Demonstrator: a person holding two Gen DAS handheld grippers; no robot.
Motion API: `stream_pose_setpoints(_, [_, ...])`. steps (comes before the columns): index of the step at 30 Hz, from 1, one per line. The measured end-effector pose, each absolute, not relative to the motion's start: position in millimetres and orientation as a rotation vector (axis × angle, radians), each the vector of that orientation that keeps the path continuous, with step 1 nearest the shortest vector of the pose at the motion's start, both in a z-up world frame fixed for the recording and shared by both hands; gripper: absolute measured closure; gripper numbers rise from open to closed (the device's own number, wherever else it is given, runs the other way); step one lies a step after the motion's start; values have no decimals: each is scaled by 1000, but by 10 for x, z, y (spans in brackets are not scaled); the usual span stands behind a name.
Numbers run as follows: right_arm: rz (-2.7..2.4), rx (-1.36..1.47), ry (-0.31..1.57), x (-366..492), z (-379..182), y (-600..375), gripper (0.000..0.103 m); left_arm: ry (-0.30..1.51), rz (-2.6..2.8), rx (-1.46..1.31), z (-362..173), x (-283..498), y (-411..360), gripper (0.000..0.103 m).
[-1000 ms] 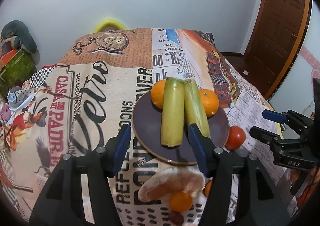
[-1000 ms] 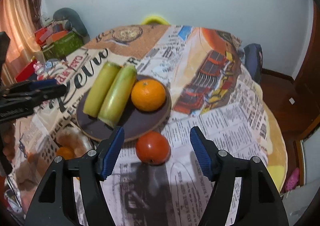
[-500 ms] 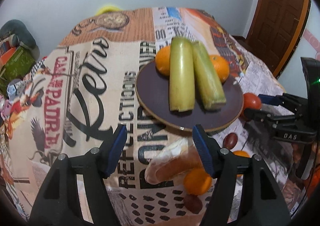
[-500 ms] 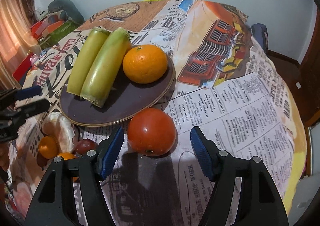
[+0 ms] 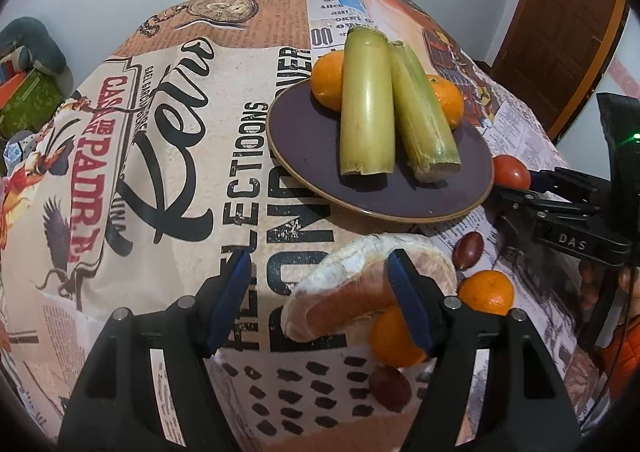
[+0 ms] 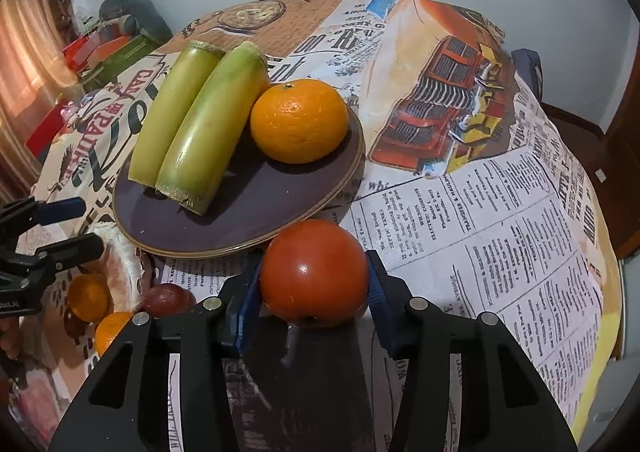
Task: Organize fruits
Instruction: 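Grasp the red tomato with the right gripper while the left gripper moves toward a small mandarin, then grasp and lift the small mandarin with the left gripper while the right gripper lifts the tomato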
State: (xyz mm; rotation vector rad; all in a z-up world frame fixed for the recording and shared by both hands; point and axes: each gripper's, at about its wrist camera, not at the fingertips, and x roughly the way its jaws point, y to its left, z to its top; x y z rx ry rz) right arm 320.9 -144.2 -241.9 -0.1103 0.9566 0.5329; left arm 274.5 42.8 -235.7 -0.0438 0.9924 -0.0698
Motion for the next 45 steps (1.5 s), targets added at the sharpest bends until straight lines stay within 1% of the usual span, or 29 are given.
stream_pose_setpoints(12, [557, -89, 893, 2867, -2048, -1521, 59, 950, -101, -43, -2180, 2407, 281, 33])
stream_pose_setpoints(14, [557, -95, 882, 2789, -1996, -1536, 59, 955, -111, -50, -2196, 2368, 246, 34])
stream_pose_setpoints(19, [559, -110, 870, 2649, -1949, -1557, 59, 980, -122, -44, -2292, 2338, 167, 50])
stream_pose_setpoints(20, [561, -109, 870, 2624, -1948, -1563, 59, 988, -125, -48, -2318, 2345, 157, 52])
stream_pose_setpoints(22, [562, -107, 872, 2589, -1947, -1570, 59, 1009, -140, -62, -2374, 2360, 140, 60])
stream_pose_setpoints(24, [563, -107, 873, 2559, -1945, -1573, 59, 1025, -153, -75, -2427, 2380, 124, 63])
stream_pose_setpoints(26, [564, -106, 874, 2536, -1951, -1578, 59, 1033, -154, -97, -2475, 2401, 120, 63])
stream_pose_setpoints(29, [563, -102, 878, 2514, -1958, -1578, 59, 1022, -155, -118, -2469, 2414, 126, 69])
stream_pose_setpoints(35, [562, -94, 881, 2502, -1968, -1574, 59, 992, -137, -115, -2396, 2374, 153, 70])
stream_pose_setpoints(45, [561, -80, 834, 2590, -1824, -1528, 59, 902, -93, -109, -2076, 2369, 351, 70])
